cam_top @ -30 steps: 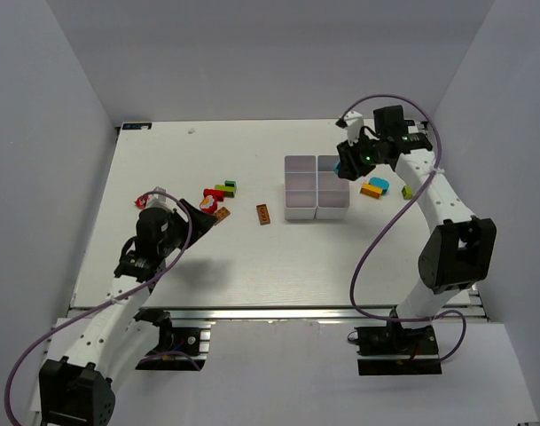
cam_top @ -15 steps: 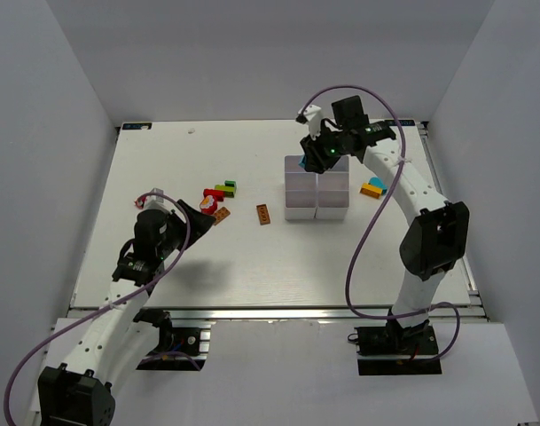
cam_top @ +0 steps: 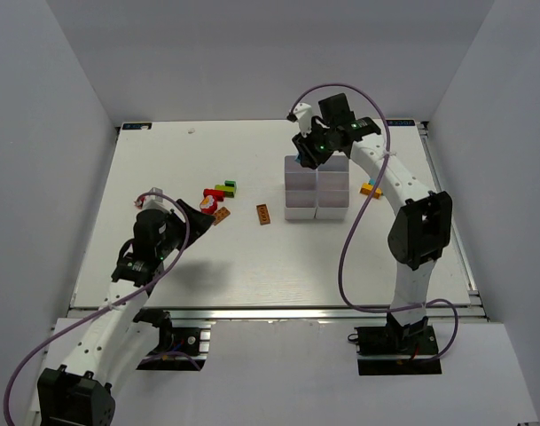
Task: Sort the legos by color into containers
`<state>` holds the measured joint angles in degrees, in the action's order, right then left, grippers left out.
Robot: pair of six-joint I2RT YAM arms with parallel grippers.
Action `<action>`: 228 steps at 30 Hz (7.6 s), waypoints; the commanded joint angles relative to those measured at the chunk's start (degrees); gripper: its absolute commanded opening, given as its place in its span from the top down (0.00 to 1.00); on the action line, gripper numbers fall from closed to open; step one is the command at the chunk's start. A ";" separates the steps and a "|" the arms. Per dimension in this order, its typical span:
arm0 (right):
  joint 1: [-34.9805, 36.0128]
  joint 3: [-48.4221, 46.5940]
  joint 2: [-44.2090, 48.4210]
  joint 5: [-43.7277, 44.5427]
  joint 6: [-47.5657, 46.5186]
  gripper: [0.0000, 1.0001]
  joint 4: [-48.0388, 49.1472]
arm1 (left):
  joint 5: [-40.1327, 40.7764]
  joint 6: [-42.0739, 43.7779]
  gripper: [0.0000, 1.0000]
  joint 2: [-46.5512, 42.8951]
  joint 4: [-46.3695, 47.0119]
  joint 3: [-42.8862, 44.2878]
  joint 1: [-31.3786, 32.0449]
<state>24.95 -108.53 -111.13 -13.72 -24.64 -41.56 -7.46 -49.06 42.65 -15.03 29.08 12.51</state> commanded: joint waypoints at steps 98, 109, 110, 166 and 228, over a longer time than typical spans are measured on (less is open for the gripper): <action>-39.28 8.69 1.45 -9.58 8.83 0.12 0.17 | -0.80 -3.94 0.18 -1.26 5.80 1.15 0.14; -39.28 8.34 0.31 -9.14 7.24 0.21 -2.73 | -1.68 -2.46 0.18 1.19 8.17 1.76 0.23; -39.19 7.99 0.13 -9.57 7.07 0.21 -3.26 | -1.68 -1.84 0.18 2.16 8.00 2.64 0.14; -25.04 -1.69 -17.98 11.52 0.56 0.30 -6.16 | -4.49 -0.25 0.20 22.56 13.97 13.37 6.56; -25.04 0.69 10.84 -18.36 12.51 0.78 -8.45 | -6.61 -4.65 0.21 34.50 32.78 21.00 23.78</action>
<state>-0.34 -104.31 -103.81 -25.61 -15.29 -50.41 -15.77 -55.31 76.09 14.46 45.95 35.05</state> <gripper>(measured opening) 0.689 0.791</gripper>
